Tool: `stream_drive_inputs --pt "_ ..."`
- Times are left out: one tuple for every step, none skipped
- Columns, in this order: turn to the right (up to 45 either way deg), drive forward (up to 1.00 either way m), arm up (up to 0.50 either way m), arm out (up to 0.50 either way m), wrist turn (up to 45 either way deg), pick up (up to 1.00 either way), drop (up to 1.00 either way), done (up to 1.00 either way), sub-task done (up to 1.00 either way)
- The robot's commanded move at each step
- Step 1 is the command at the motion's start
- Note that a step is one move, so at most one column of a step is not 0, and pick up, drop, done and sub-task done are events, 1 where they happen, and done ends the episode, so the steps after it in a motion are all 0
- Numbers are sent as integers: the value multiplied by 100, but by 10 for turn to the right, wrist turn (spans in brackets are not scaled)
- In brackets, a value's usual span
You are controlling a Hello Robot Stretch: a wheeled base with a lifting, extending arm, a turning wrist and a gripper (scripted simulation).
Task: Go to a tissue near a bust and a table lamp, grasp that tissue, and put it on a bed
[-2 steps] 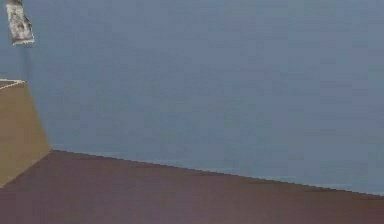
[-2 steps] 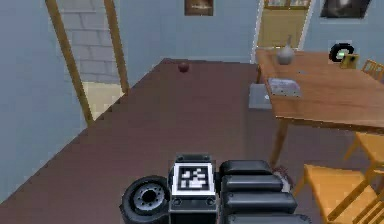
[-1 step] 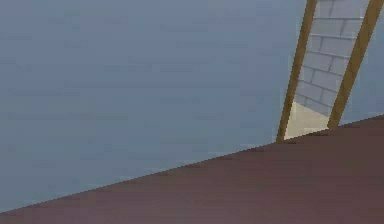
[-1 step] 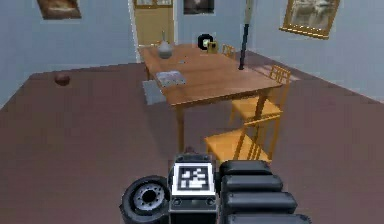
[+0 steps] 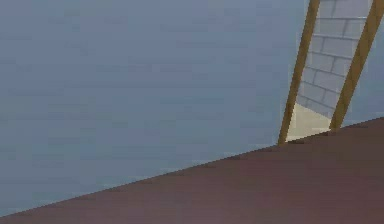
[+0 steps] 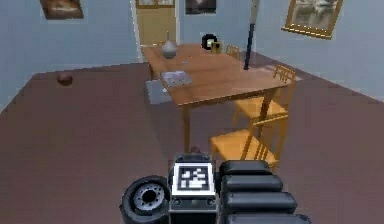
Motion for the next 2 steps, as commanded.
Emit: stream_drive_inputs --pt "-450 0 0 0 0 0 0 0 0" --pt "-150 0 0 0 0 0 0 0 0"
